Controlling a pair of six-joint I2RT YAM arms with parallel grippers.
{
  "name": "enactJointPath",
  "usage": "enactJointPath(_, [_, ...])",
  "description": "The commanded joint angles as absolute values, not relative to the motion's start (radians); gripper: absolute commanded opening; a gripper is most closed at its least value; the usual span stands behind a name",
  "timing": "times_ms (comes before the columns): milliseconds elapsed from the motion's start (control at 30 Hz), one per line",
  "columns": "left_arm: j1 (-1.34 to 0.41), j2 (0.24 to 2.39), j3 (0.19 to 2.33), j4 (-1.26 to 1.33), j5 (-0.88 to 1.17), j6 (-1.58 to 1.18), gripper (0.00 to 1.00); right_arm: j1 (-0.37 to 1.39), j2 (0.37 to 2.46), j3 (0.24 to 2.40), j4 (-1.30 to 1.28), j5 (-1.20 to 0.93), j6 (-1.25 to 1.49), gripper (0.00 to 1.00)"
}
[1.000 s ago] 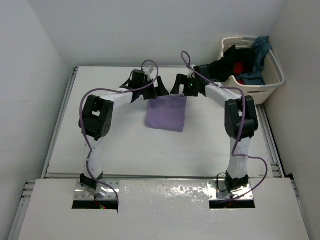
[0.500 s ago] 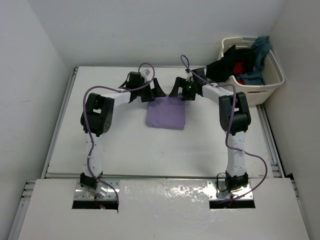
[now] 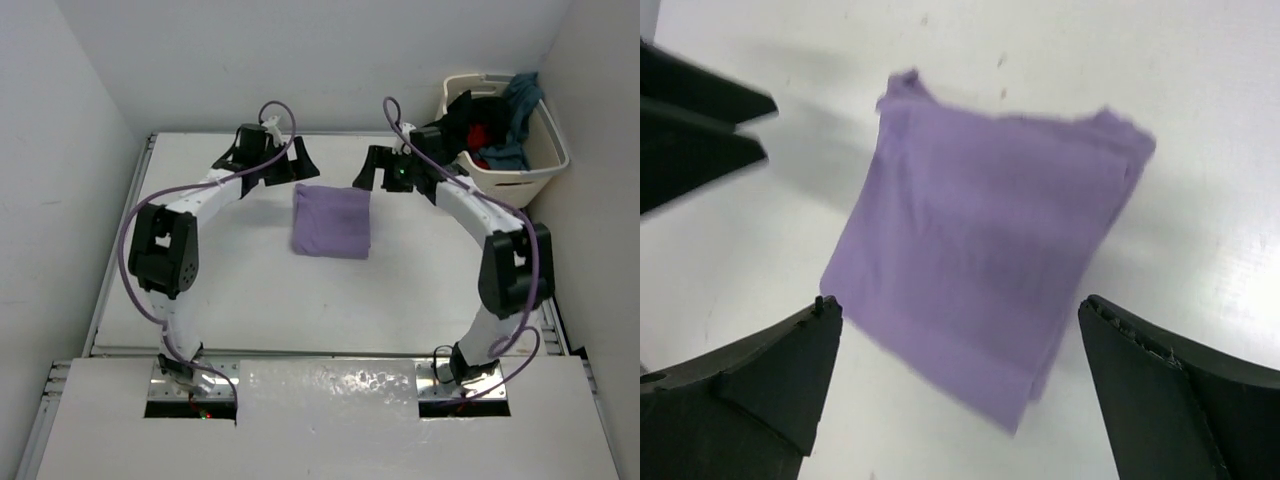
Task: Fold and stack the t-shirts
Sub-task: Put the neatly folded tshirt into the corner of the board with the left arm
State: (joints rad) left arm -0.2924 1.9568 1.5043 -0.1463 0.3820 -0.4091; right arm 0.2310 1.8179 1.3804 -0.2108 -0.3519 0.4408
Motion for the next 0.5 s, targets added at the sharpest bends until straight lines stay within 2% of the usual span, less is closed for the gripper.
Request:
enactJointPath(0, [-0.284,1.895,1.404,-0.183,0.321,-0.376,1.00,0.230,1.708,1.229,-0.175,-0.324,0.431,0.99])
enactJointPath(133, [-0.284,1.878,1.318,-0.173,0.304,-0.380,1.00,0.230,1.602,1.094,-0.175,-0.299,0.431,0.99])
enactJointPath(267, [-0.285,1.905,1.263,-0.152,0.322,-0.385,0.97,0.230,1.545,1.066,-0.207,-0.281,0.410,0.99])
enactJointPath(467, [-0.307,1.976,1.265,-0.123,0.337,-0.382,0.80,0.232,1.525,1.037,-0.227,-0.272,0.390,0.99])
